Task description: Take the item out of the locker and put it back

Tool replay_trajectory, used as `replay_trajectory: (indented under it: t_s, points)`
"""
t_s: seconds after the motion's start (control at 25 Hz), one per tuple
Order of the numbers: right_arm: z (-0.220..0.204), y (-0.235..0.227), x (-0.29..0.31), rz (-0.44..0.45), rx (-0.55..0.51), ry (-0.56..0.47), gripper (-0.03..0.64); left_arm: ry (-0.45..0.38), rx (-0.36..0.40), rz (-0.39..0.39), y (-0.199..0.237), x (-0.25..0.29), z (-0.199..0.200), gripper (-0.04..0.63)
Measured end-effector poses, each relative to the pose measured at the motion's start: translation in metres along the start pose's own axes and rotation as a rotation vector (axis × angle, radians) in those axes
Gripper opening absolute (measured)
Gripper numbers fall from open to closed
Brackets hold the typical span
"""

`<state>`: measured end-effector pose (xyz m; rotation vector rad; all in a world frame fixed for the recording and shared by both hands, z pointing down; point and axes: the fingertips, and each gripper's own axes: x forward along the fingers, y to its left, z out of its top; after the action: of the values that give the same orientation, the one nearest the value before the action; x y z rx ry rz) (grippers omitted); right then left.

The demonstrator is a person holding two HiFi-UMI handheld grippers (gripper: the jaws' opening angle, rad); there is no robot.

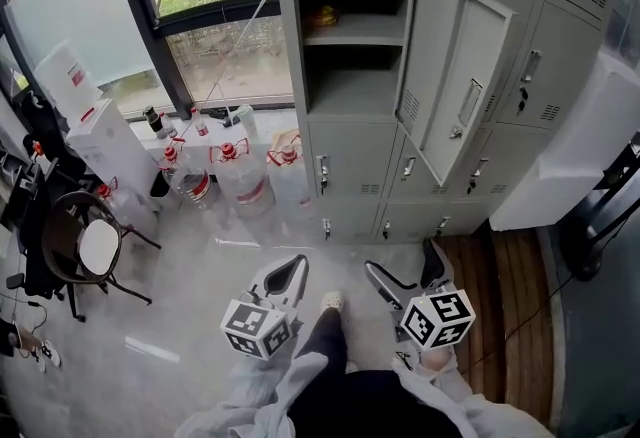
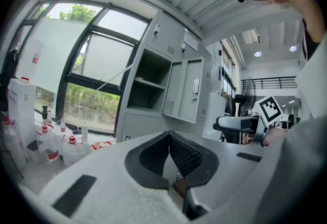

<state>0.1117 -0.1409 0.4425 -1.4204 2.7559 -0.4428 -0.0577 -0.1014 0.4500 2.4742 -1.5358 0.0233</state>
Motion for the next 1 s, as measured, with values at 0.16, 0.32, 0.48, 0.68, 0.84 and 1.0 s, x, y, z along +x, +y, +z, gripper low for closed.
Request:
replay_trajectory:
  t_s: [0.16,0.32,0.48,0.68,0.84,1.0]
  points:
    - [0.024,-0.006,0.041,0.03,-0.032,-0.004,0.568,-0.028,0.005,0.005,0.025,0.032,0.022,0.008]
    - [0.049,-0.01,0.085,0.06,-0.053,-0.012,0.568,-0.045,0.021,-0.005,0.051,0.067,0.045,0.008]
    - [0.071,-0.017,0.128,0.067,-0.06,-0.026,0.568,-0.054,0.037,-0.022,0.077,0.1,0.066,0.008]
    - [0.09,-0.024,0.171,0.08,-0.064,-0.025,0.568,-0.069,0.044,-0.032,0.106,0.136,0.09,0.008]
    - [0.1,-0.025,0.202,0.098,-0.083,-0.022,0.568,-0.074,0.055,-0.042,0.127,0.157,0.1,0.008]
    - [0.11,-0.028,0.227,0.114,-0.096,-0.029,0.568,-0.076,0.055,-0.047,0.144,0.175,0.105,0.008]
